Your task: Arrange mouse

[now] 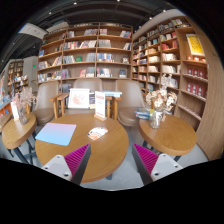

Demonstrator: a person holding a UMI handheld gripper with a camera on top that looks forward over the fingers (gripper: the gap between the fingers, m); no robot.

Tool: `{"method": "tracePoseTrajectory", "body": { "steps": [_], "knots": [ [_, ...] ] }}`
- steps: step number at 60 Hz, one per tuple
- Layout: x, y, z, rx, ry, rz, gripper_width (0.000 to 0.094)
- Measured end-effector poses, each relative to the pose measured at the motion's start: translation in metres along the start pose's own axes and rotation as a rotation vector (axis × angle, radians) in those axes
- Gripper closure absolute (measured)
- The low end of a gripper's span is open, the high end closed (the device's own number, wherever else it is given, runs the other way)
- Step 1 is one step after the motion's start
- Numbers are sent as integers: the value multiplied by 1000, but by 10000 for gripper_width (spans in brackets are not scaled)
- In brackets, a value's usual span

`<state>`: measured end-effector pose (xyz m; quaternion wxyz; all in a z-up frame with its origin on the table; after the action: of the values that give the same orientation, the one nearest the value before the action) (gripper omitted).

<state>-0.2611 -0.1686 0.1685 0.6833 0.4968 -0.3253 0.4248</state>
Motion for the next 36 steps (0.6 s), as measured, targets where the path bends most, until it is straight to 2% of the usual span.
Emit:
{"method": "tracePoseTrajectory", "body": {
  "steps": [18,36],
  "knots": [
    [-12,-66,-75,92,32,-34,79],
    [-25,-150,-109,120,28,-120,80]
  ]
}}
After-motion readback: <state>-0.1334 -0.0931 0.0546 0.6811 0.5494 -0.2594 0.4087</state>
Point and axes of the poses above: the point between the fingertips, and its own axes, seen from behind it with the camera up: z to the right, x up, y backward, against the way the camera looks, the point moved 1 cm from there along y, backward, against the way the camera looks, and after that the axes turned 15 degrees about y, right-handed, at the moved point
